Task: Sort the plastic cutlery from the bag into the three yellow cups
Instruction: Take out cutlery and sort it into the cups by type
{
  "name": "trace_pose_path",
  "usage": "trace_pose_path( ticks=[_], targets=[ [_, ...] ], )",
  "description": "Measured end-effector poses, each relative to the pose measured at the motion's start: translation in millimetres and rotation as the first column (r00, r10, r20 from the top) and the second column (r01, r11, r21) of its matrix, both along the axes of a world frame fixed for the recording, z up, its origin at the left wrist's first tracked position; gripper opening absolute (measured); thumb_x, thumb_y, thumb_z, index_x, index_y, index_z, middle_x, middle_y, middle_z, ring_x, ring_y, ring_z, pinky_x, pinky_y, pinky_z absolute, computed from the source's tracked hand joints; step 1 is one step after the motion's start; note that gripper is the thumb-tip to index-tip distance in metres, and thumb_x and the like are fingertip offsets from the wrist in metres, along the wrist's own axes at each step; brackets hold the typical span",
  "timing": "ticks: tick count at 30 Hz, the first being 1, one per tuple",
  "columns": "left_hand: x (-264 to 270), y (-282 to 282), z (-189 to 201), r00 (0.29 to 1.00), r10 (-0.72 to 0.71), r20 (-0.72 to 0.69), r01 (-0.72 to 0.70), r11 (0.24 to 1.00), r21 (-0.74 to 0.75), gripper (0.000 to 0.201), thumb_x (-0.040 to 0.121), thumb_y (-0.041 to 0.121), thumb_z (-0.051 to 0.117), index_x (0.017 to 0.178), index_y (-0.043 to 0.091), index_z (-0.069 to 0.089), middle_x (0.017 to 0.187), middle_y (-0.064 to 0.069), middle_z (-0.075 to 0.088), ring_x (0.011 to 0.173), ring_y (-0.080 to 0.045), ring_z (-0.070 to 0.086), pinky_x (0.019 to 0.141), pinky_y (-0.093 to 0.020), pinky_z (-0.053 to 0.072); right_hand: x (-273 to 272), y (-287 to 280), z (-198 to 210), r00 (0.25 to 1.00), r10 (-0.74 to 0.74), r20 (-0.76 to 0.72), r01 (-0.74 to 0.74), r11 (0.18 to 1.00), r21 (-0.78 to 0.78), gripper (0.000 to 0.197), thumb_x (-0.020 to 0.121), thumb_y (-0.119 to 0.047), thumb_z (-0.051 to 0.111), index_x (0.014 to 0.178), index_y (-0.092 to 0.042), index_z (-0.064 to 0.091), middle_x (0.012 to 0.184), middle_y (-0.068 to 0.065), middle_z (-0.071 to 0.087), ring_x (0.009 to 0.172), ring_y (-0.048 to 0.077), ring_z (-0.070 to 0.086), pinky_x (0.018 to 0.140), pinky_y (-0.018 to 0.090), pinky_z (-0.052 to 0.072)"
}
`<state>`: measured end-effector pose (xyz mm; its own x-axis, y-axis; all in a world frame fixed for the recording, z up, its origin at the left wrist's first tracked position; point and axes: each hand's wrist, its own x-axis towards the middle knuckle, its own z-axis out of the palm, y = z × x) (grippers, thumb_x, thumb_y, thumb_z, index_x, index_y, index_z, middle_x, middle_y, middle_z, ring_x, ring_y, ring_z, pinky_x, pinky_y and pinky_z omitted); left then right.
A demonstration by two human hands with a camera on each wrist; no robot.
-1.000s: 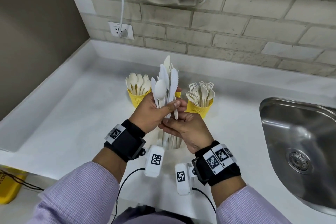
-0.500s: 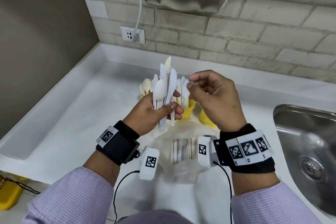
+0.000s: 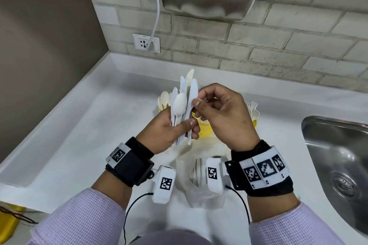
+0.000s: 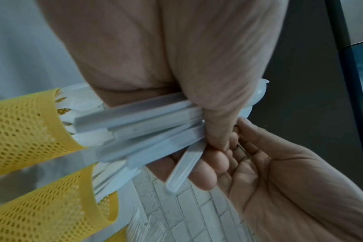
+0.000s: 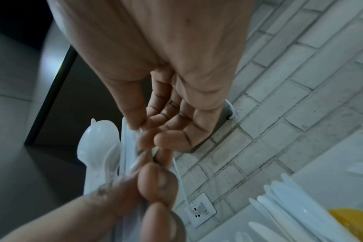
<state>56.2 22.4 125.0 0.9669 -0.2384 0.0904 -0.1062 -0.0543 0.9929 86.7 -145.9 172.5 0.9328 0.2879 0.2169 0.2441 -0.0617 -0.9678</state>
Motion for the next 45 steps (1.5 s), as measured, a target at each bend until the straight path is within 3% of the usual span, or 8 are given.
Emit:
trace_pose_path(
  ticks=[12, 19, 22, 25, 30, 36, 41, 45],
  targets=[
    [2, 2, 4, 0.998, 0.004, -0.068, -0.007, 0.999, -0.043, 0.020, 0.104, 0.008, 0.052, 0.118, -0.005, 0.058, 0.081, -0.008, 0.068, 0.071, -0.021, 0.068, 0.067, -0.024, 0.053, 21, -2, 12, 0.976, -0.157, -0.153, 0.205, 0.901, 0.382, 0.017, 0.097, 0.002, 0.062, 0.086, -0.012, 0.061, 0.080, -0.002, 0.060, 0.068, 0.016, 0.056, 0.068, 0.032, 0.055],
    [1, 1, 4, 0.997, -0.022, -0.074, 0.016, 0.997, -0.082, 0.020, 0.105, 0.009, 0.050, 0.124, 0.007, 0.058, 0.081, -0.010, 0.066, 0.069, -0.025, 0.064, 0.071, -0.031, 0.053, 35, -15, 38, 0.933, -0.161, -0.321, 0.347, 0.635, 0.690, 0.003, 0.107, -0.013, 0.045, 0.110, -0.015, 0.046, 0.092, 0.015, 0.065, 0.087, 0.040, 0.071, 0.086, 0.057, 0.059],
    [-1, 0, 4, 0.997, -0.026, -0.073, 0.018, 0.994, -0.105, 0.025, 0.105, 0.013, 0.050, 0.127, 0.008, 0.058, 0.081, -0.008, 0.068, 0.069, -0.025, 0.064, 0.072, -0.032, 0.053, 36, -18, 41, 0.946, -0.247, -0.212, 0.325, 0.711, 0.623, 0.004, 0.111, -0.023, 0.037, 0.115, -0.020, 0.037, 0.079, 0.015, 0.061, 0.070, 0.037, 0.067, 0.074, 0.055, 0.062],
    [-2, -2, 6, 0.997, -0.032, -0.070, 0.022, 0.991, -0.133, 0.027, 0.104, 0.015, 0.049, 0.130, 0.011, 0.058, 0.081, -0.008, 0.068, 0.068, -0.024, 0.065, 0.071, -0.030, 0.053, 39, -14, 34, 0.955, -0.274, -0.110, 0.292, 0.823, 0.487, 0.003, 0.112, -0.024, 0.035, 0.113, -0.023, 0.038, 0.068, 0.008, 0.045, 0.054, 0.020, 0.042, 0.050, 0.031, 0.042],
    [-1, -2, 6, 0.997, -0.037, -0.062, 0.029, 0.991, -0.131, 0.031, 0.104, 0.018, 0.049, 0.133, 0.013, 0.058, 0.082, -0.006, 0.068, 0.068, -0.023, 0.064, 0.071, -0.032, 0.053, 35, -3, 20, 0.984, -0.166, -0.065, 0.176, 0.961, 0.211, 0.010, 0.107, -0.014, 0.049, 0.103, -0.012, 0.058, 0.062, 0.006, 0.054, 0.048, 0.019, 0.039, 0.047, 0.027, 0.030],
    [-4, -3, 6, 0.997, -0.026, -0.066, 0.019, 0.994, -0.108, 0.033, 0.103, 0.023, 0.050, 0.133, 0.012, 0.059, 0.082, -0.006, 0.069, 0.066, -0.022, 0.063, 0.070, -0.036, 0.053, 32, 0, 14, 0.993, -0.116, 0.004, 0.116, 0.993, 0.030, 0.013, 0.098, -0.015, 0.065, 0.089, -0.010, 0.074, 0.070, 0.003, 0.062, 0.052, 0.020, 0.051, 0.050, 0.029, 0.040],
    [-6, -1, 6, 0.997, -0.019, -0.069, 0.012, 0.995, -0.102, 0.034, 0.103, 0.024, 0.051, 0.134, 0.015, 0.059, 0.083, -0.007, 0.068, 0.065, -0.022, 0.063, 0.070, -0.036, 0.053, 32, 0, 15, 0.992, -0.123, 0.030, 0.122, 0.992, 0.036, 0.011, 0.096, -0.015, 0.069, 0.089, -0.017, 0.077, 0.071, 0.003, 0.064, 0.054, 0.020, 0.055, 0.052, 0.031, 0.043],
    [-6, -1, 6, 0.997, -0.023, -0.073, 0.015, 0.994, -0.107, 0.033, 0.103, 0.023, 0.051, 0.134, 0.015, 0.058, 0.082, -0.006, 0.068, 0.065, -0.021, 0.063, 0.070, -0.036, 0.053, 35, 1, 14, 0.985, -0.173, 0.008, 0.171, 0.981, 0.095, 0.005, 0.097, -0.009, 0.068, 0.094, -0.006, 0.071, 0.072, -0.001, 0.064, 0.052, 0.021, 0.060, 0.047, 0.031, 0.046]
  ],
)
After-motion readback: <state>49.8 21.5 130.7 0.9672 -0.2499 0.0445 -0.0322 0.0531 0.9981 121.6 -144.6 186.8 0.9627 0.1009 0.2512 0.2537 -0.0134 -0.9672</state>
